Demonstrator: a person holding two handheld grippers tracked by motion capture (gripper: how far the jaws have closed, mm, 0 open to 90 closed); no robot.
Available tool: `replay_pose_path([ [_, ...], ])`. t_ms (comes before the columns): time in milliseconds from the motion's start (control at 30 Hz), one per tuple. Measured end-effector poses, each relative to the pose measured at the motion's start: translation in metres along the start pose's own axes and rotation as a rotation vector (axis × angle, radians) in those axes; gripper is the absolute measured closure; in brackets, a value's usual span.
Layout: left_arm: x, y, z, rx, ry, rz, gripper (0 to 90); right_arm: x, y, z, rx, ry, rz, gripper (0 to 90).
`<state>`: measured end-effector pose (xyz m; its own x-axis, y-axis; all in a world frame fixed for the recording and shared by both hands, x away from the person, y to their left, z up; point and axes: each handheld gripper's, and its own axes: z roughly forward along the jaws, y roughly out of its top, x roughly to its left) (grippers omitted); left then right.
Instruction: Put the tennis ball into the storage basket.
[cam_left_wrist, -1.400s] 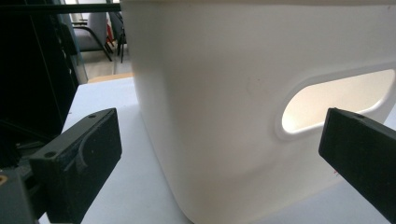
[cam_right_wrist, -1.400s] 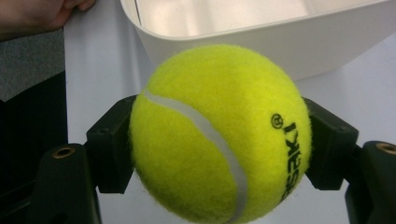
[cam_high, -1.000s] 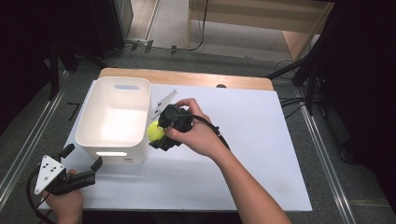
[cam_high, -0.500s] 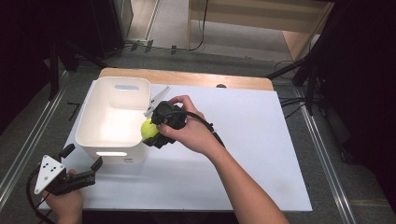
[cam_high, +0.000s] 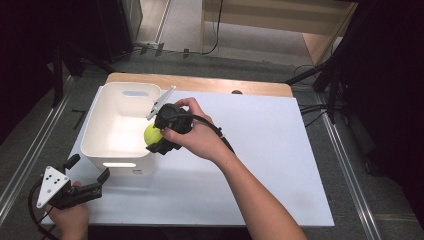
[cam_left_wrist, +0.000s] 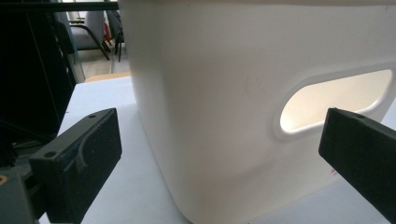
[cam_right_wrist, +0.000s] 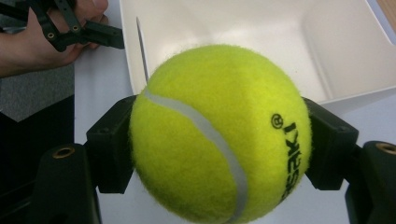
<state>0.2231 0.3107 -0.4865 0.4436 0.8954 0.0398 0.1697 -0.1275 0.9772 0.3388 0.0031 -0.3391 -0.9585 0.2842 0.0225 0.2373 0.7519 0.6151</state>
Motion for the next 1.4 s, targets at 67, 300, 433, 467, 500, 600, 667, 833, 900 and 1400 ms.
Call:
replay_pose_path([
  [67,0.0,0.0,0.0,0.0,0.0,0.0,0.0,0.0,0.002,0.001,0.004,0.004,-0.006,23.4],
  [300,0.0,0.0,0.0,-0.004,-0.001,-0.004,0.0,0.0,0.01,0.007,0.008,0.013,-0.013,23.4],
  [433,0.0,0.0,0.0,-0.005,-0.001,-0.006,0.0,0.001,0.018,0.01,0.013,0.014,-0.031,23.4],
  [467,0.0,0.0,0.0,-0.004,0.0,-0.006,0.0,0.001,0.018,0.01,0.013,0.014,-0.031,23.4],
  [500,0.0,0.0,0.0,-0.004,-0.001,-0.006,0.0,0.001,0.022,0.01,-0.001,0.019,-0.026,23.4],
  [600,0.001,0.0,0.0,-0.004,-0.001,-0.005,0.0,0.004,0.027,0.013,0.004,0.018,-0.037,23.4],
  [667,0.001,0.0,0.0,-0.004,-0.002,-0.008,0.0,0.004,0.029,0.016,0.011,0.016,-0.042,23.4],
  [833,0.001,0.0,-0.001,-0.007,-0.004,-0.012,0.0,0.004,0.035,0.025,0.028,0.017,-0.041,23.4],
  [900,0.001,0.0,0.0,-0.009,-0.004,-0.014,0.0,0.003,0.037,0.029,0.029,0.019,-0.046,23.4],
  [1400,0.001,0.0,0.0,-0.014,-0.002,-0.017,0.0,0.001,0.037,0.046,0.088,-0.002,-0.041,23.3],
])
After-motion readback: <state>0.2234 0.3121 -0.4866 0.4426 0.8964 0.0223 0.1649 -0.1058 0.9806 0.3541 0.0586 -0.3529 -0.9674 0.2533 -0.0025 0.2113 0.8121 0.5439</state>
